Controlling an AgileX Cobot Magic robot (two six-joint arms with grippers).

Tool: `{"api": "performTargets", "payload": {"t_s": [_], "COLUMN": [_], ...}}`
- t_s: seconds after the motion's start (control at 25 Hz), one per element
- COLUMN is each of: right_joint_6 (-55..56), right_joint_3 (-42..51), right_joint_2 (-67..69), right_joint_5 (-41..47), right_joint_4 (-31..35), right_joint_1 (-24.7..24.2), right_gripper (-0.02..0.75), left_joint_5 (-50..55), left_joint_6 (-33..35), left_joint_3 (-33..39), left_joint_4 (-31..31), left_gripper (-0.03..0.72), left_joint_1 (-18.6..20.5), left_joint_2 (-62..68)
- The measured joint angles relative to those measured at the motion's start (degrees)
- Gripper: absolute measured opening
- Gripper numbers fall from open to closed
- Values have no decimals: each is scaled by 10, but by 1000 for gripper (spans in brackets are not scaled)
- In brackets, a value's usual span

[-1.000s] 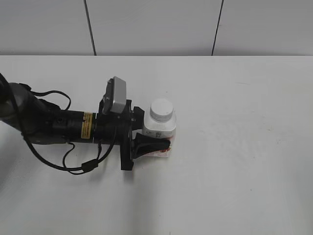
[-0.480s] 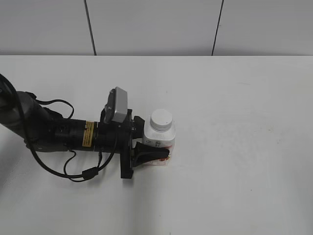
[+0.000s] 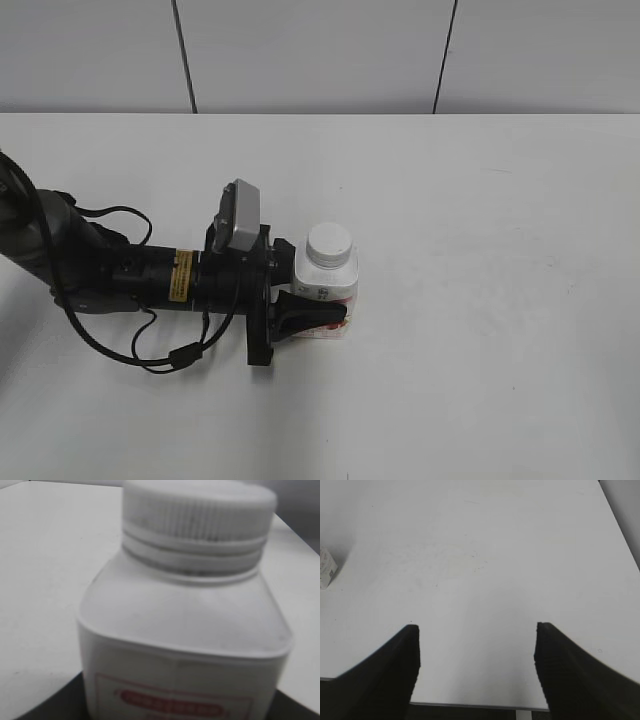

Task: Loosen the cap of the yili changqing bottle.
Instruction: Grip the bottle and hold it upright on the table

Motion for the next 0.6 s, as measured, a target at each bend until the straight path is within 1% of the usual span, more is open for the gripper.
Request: {"api": "performTargets", "payload": {"t_s": [0.6], "right_joint_6": [0], "right_joint_3": [0], "right_joint_2": [0], "right_joint_5": [0], "right_joint_4": [0], "right_joint_1": [0], "right_gripper": [563], "left_joint_5": [0], "left_joint_6": [0], "left_joint_3": [0], "left_joint_4": [0], "left_gripper": [373], "left_joint_1": [0], "left_joint_2": [0]}}
